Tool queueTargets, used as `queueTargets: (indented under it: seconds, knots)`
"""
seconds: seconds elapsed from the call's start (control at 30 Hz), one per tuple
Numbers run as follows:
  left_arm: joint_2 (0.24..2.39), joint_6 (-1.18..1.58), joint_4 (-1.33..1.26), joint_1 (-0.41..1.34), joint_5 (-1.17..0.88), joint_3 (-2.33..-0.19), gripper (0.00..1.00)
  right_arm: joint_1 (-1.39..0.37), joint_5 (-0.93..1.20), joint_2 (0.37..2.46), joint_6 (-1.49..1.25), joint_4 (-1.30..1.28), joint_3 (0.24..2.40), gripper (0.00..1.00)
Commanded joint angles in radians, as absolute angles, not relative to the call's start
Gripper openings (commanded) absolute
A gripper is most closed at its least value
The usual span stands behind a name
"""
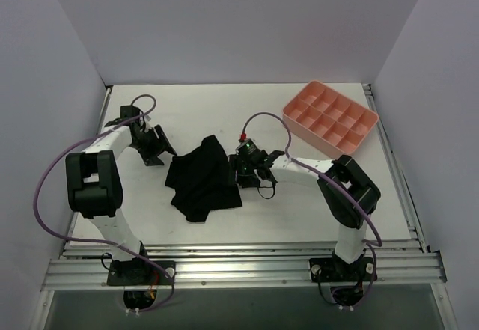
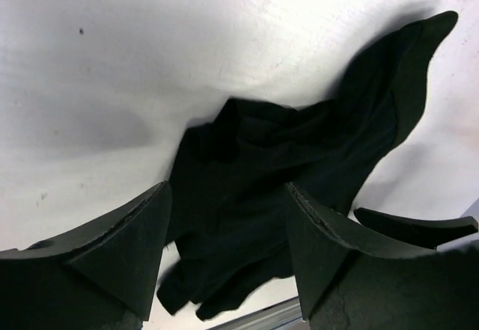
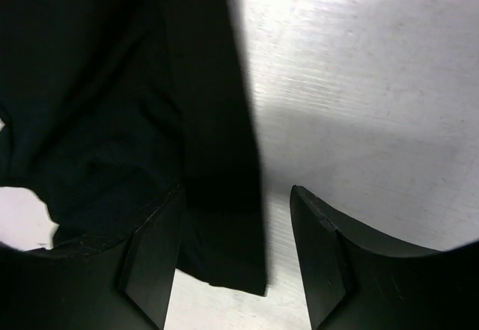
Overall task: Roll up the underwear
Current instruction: Move the underwear to the center of the board
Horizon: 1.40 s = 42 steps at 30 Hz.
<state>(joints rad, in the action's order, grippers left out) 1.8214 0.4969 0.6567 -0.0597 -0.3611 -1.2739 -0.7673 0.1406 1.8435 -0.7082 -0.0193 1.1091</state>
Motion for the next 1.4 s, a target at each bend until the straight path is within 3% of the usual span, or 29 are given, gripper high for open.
queueTargets:
  seconds: [0.0, 0.2, 0.3, 0.33, 0.37, 0.47, 0.57, 0.63, 0.8, 0.87, 0.9, 0.93, 1.03, 1.13, 1.37]
  knots:
    - [1.865, 0.41, 0.595, -0.061, -0.397, -1.338, 0.7, -0.796, 0.19, 1.786, -0.733, 0.084, 1.063, 0.54]
    - [1.928, 0.371, 0.552, -0.061, -0.436, -1.319, 0.66, -0.822, 0.196, 1.798, -0.767, 0.136, 0.997, 0.52]
    - [1.948, 0.383, 0.525, -0.06, -0.466, -1.315, 0.56, -0.831, 0.183, 1.787, -0.767, 0.121, 0.982, 0.49]
    - [1.956, 0.39, 0.525, -0.058, -0.469, -1.322, 0.51, -0.834, 0.145, 1.783, -0.765, 0.1, 0.982, 0.43]
    - [1.965, 0.394, 0.522, -0.055, -0.472, -1.328, 0.37, -0.833, 0.123, 1.778, -0.764, 0.078, 0.982, 0.38]
    - [1.991, 0.413, 0.509, -0.041, -0.502, -1.347, 0.15, -0.827, 0.042, 1.75, -0.77, -0.067, 0.976, 0.18]
    - [2.006, 0.44, 0.495, -0.011, -0.535, -1.371, 0.07, -0.825, 0.0, 1.665, -0.776, -0.159, 0.924, 0.0]
    - [2.016, 0.459, 0.495, 0.037, -0.548, -1.417, 0.02, -0.824, -0.057, 1.571, -0.795, -0.23, 0.875, 0.0]
    - [2.042, 0.505, 0.505, 0.11, -0.542, -1.549, 0.02, -0.805, -0.124, 1.421, -0.811, -0.334, 0.807, 0.0]
    - [2.049, 0.518, 0.52, 0.115, -0.548, -1.577, 0.2, -0.795, -0.118, 1.391, -0.802, -0.342, 0.79, 0.11]
    - [2.046, 0.52, 0.531, 0.12, -0.551, -1.581, 0.24, -0.789, -0.111, 1.385, -0.795, -0.342, 0.793, 0.27]
    - [2.04, 0.515, 0.534, 0.123, -0.554, -1.582, 0.32, -0.787, -0.103, 1.375, -0.785, -0.345, 0.799, 0.35]
    - [2.011, 0.493, 0.557, 0.132, -0.54, -1.562, 0.5, -0.75, -0.063, 1.37, -0.707, -0.319, 0.866, 0.46]
    - [2.0, 0.485, 0.563, 0.137, -0.546, -1.545, 0.57, -0.652, 0.01, 1.428, -0.605, -0.279, 0.971, 0.5]
    - [2.06, 0.454, 0.62, 0.187, -0.532, -1.601, 0.62, -0.506, 0.136, 1.702, -0.39, -0.193, 1.219, 0.52]
